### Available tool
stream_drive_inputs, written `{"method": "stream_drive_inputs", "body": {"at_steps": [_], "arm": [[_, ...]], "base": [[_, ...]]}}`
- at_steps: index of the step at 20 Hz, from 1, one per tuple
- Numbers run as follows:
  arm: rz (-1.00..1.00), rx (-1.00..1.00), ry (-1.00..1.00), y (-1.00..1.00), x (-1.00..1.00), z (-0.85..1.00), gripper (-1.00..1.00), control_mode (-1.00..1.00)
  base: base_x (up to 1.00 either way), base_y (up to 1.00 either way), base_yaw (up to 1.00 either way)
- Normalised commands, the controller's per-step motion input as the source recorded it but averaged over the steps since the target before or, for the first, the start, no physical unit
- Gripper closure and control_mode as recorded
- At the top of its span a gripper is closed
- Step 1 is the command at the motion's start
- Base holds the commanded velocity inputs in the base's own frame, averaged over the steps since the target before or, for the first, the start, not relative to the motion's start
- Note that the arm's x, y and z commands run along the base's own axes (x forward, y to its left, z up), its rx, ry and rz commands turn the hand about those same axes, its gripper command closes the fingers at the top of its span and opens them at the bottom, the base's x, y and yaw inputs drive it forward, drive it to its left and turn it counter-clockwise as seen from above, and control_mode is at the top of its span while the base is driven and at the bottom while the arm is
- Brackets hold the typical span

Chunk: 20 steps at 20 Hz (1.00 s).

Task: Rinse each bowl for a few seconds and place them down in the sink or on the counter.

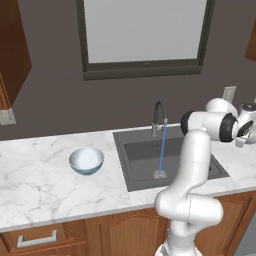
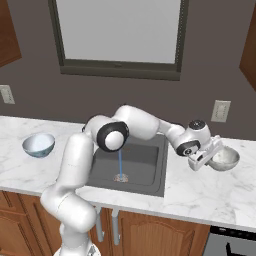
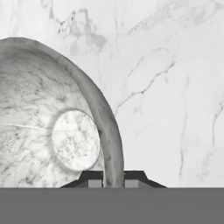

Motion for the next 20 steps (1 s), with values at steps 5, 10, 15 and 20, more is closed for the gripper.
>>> {"method": "stream_drive_inputs", "body": {"at_steps": [5,10,15,20], "arm": [[0.08,-0.02,-0.03,0.09,-0.36,0.28,1.0,-1.0],[0.13,-0.07,0.0,0.25,-0.22,0.32,1.0,-1.0],[0.15,-0.09,0.0,0.32,-0.18,0.24,1.0,-1.0],[0.18,-0.09,0.01,0.27,-0.16,0.25,1.0,-1.0]], "base": [[0.0,0.0,0.0],[0.0,0.0,0.0],[0.0,0.0,0.0],[0.0,0.0,0.0]]}}
